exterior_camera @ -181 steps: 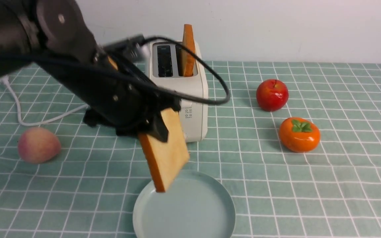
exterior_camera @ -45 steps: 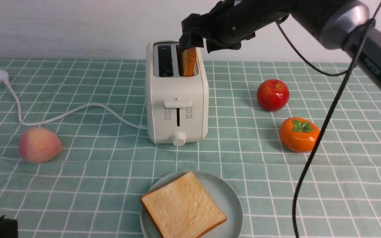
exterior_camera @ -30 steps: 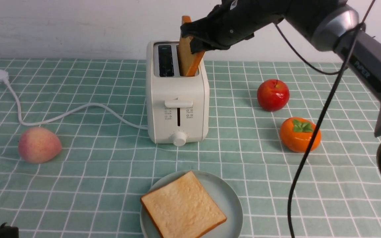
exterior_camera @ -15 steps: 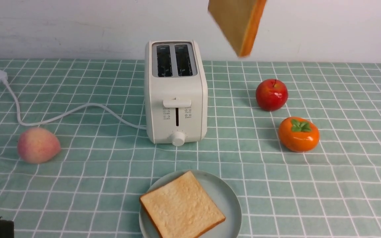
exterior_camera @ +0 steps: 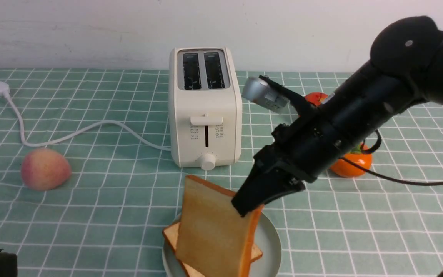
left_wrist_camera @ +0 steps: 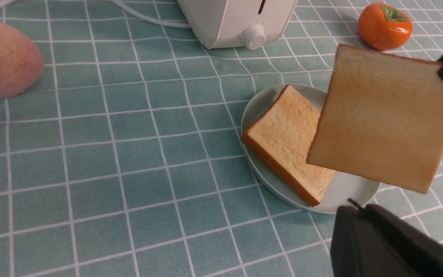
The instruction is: Take toasted bread from bread machine on blue coffee table place on plate.
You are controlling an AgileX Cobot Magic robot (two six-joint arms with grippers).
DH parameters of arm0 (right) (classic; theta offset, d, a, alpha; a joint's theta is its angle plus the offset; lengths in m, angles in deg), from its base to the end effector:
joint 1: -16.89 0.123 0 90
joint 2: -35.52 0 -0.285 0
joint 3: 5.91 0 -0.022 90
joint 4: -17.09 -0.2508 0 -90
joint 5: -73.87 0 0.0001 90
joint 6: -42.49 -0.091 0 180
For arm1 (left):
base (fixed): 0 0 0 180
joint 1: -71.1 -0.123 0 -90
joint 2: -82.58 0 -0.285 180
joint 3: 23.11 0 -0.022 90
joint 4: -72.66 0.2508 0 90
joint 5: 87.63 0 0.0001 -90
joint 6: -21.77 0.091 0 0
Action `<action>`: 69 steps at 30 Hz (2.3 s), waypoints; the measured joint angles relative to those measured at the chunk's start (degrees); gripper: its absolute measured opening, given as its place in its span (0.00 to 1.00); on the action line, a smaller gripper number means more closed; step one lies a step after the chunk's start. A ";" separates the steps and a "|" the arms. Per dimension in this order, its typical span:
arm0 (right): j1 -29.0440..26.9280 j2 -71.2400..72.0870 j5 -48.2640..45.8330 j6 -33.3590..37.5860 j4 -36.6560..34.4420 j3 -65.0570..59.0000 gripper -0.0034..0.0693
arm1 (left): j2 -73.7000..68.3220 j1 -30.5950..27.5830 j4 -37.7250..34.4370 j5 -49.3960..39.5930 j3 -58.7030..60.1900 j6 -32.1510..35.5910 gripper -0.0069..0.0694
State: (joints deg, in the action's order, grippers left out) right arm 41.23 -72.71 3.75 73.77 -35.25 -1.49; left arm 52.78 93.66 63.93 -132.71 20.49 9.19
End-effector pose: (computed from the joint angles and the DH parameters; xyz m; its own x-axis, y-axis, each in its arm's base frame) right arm 0.2959 0.2082 0.2970 -0.8032 -0.4590 -0.3797 -0.5812 0.4636 0.6688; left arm 0.0576 -0.0345 0.3146 -0.5633 -0.1124 -0.8186 0.3038 0.8931 -0.3317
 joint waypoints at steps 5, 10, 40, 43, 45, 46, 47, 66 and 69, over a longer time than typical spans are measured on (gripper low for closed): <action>0.00 -3.62 0.38 1.07 -1.49 0.00 0.17 | 0.00 0.00 -0.28 -0.10 0.00 0.00 0.07; 0.00 -6.87 1.00 0.55 -2.28 0.00 0.17 | 0.00 0.00 -1.17 -0.81 0.00 0.00 0.07; 0.00 18.39 -0.75 -35.94 53.81 14.54 0.16 | 0.00 0.00 0.60 0.55 0.06 0.00 0.07; 0.00 29.99 -0.39 -40.34 57.78 10.87 0.03 | 0.00 0.00 0.60 3.40 0.06 0.00 0.07; 0.00 37.79 2.96 -41.81 59.25 6.79 0.02 | 0.00 0.00 0.54 5.22 0.06 0.00 0.07; 0.00 42.31 5.82 -42.27 59.77 3.49 0.02 | 0.00 0.00 0.54 6.17 0.06 0.00 0.07; 0.00 43.24 6.44 -42.38 59.87 2.75 0.02 | 0.00 0.00 0.54 6.36 0.06 0.00 0.07; 0.00 99.39 58.31 -53.08 72.46 -62.61 0.05 | -0.06 0.00 -2.44 9.86 0.06 0.00 0.07; 0.00 99.95 58.60 -53.13 74.28 -62.95 0.05 | -0.06 0.00 -2.48 9.86 0.06 0.00 0.07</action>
State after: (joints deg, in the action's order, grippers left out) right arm 41.23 27.24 62.34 20.63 39.04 -64.44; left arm 52.72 93.66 61.45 -122.85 20.55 9.19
